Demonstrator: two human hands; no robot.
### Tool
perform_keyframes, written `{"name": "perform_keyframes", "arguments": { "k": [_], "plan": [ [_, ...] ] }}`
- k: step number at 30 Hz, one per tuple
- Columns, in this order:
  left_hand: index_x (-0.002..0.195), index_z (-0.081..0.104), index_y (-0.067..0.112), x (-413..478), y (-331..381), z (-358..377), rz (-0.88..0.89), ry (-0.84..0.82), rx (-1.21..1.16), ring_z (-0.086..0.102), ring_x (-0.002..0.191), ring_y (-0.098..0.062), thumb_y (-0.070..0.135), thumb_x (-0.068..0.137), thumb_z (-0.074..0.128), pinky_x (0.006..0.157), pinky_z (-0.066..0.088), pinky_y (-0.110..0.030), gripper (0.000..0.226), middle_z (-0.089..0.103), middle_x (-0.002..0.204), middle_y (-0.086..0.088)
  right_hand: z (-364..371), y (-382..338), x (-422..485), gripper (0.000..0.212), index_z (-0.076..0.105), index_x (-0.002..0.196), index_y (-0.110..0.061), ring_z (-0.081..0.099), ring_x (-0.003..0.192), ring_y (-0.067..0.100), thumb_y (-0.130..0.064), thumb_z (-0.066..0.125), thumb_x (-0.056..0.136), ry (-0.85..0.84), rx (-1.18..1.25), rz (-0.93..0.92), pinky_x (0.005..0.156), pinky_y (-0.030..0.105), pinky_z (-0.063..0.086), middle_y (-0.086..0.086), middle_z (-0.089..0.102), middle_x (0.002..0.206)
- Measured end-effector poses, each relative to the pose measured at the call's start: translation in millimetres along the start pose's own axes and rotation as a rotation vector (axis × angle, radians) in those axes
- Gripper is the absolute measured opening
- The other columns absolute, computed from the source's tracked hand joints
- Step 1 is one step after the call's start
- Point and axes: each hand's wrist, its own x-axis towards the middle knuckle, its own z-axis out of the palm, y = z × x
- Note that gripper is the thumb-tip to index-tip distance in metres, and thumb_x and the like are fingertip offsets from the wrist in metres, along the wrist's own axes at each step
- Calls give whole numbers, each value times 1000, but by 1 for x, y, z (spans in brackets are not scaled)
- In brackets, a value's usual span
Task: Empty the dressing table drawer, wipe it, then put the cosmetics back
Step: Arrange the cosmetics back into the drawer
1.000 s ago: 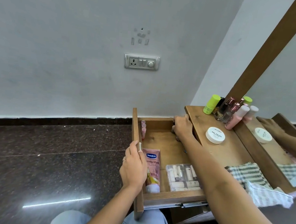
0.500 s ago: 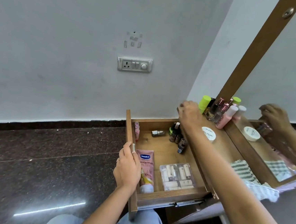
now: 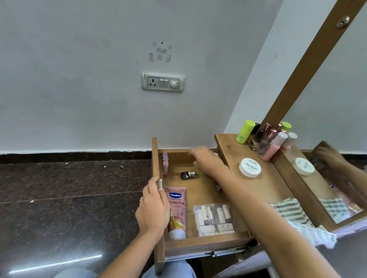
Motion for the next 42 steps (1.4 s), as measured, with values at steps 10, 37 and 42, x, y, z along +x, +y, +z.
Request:
{"name": "perform_keyframes", "arguments": {
  "k": [10,37,42],
  "plan": [
    [137,39,26,3,-1,0,-9,-3,2,64,99,-19,31,100,39,66,50,-31,38,57,129,0,72,-8,15,24,59,108,-13,63,97,27,-5,61,85,-261,-103,34,79,36,54,9,65,110],
    [137,40,26,2,0,0,-13,2,-20,64,97,-17,31,100,39,66,50,-30,37,56,130,1,26,20,28,31,57,119,-8,50,115,28,-17,60,90,21,-253,231,93,36,45,12,61,119],
    [137,39,26,2,-1,0,-12,2,-26,64,96,-17,31,100,39,64,47,-27,37,56,130,1,22,20,23,35,56,121,-10,48,118,27,-17,64,88,0,-300,248,95,35,44,11,61,119]
  ]
}}
